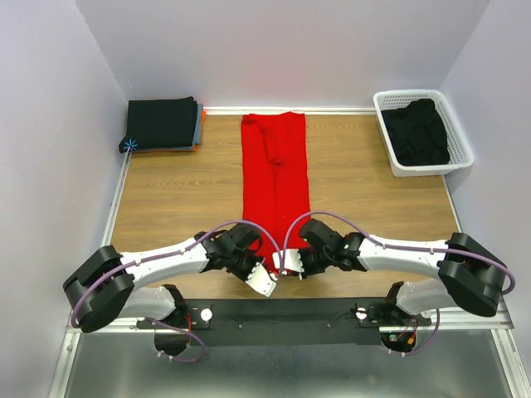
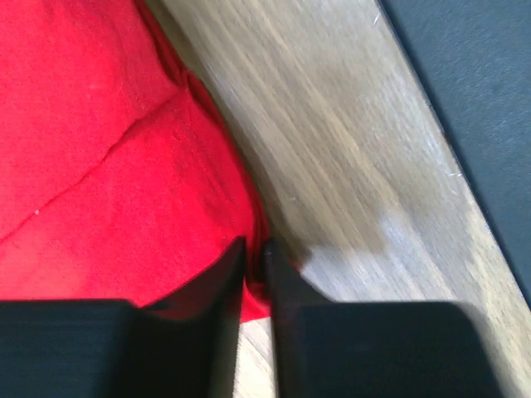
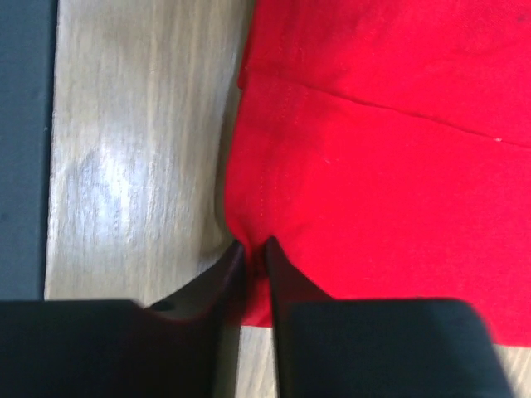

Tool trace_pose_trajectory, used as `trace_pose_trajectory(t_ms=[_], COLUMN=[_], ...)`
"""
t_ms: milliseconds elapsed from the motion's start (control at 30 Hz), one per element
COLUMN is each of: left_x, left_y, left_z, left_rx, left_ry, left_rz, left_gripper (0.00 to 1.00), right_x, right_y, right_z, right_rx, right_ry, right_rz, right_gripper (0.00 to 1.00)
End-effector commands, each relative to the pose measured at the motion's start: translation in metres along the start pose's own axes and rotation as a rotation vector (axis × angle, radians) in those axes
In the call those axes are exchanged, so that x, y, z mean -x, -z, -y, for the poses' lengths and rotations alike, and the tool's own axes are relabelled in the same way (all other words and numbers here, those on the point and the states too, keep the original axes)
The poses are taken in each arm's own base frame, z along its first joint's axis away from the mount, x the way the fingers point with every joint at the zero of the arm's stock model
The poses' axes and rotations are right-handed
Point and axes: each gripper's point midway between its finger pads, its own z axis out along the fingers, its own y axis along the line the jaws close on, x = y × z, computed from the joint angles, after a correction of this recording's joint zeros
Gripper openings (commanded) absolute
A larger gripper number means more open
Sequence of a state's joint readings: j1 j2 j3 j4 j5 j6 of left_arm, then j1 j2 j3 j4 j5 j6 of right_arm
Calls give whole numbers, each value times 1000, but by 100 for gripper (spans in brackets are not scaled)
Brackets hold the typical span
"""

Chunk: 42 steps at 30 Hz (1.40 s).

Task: Fold and stack the t-shirts
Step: Fold the tshirt

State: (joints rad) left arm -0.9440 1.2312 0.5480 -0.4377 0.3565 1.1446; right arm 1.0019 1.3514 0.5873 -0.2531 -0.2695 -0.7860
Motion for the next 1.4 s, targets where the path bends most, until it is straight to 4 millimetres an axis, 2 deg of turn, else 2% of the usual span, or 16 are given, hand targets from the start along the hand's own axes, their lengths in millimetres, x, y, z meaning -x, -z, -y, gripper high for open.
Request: trace_pose_trajectory(t_ms=[0,100,167,333,400,600,633,767,833,867,933,1133,1200,1300,1333,1367], left_x=[-9,-1,7,26,29,25,26,24,17,12,1,-27,-39,-54,-59,-63], left_y=[0,3,7,22,30,44,48,61,68,71,82,93,93,93,94,94], left_z=[-2,-4,-9,-14,-16,-33,-39,-64,-79,-85,-101,-141,-153,-171,-175,-184], left_rx=[19,41,70,103,128,188,206,277,302,311,350,443,457,469,473,478], left_ry=[-22,-11,-7,4,15,35,34,17,23,31,47,36,33,38,43,44], left_rz=[-49,-10,25,94,101,97,102,103,96,90,82,32,13,0,-3,-3], left_gripper=[10,0,0,0,0,0,0,0,0,0,0,0,0,0,0,0], right_x=[-47,-45,-36,-10,4,17,22,20,17,17,16,3,-12,-16,-21,-17], right_y=[-5,-5,-3,11,19,41,44,53,52,58,60,63,58,61,54,57], right_z=[-25,-26,-25,-16,-5,20,27,52,61,75,88,132,146,173,177,189], right_rx=[33,23,7,-23,-58,-150,-163,-188,-180,-204,-208,-231,-225,-248,-233,-250], right_ry=[12,13,11,-14,-47,-66,-67,-80,-66,-81,-71,-59,-73,-74,-78,-67], right_rz=[-156,-157,-139,-82,-63,-24,-12,-11,-22,-13,-9,-16,-39,-36,-45,-34], right_gripper=[17,6,0,1,1,1,1,1,1,1,1,0,1,0,1,1])
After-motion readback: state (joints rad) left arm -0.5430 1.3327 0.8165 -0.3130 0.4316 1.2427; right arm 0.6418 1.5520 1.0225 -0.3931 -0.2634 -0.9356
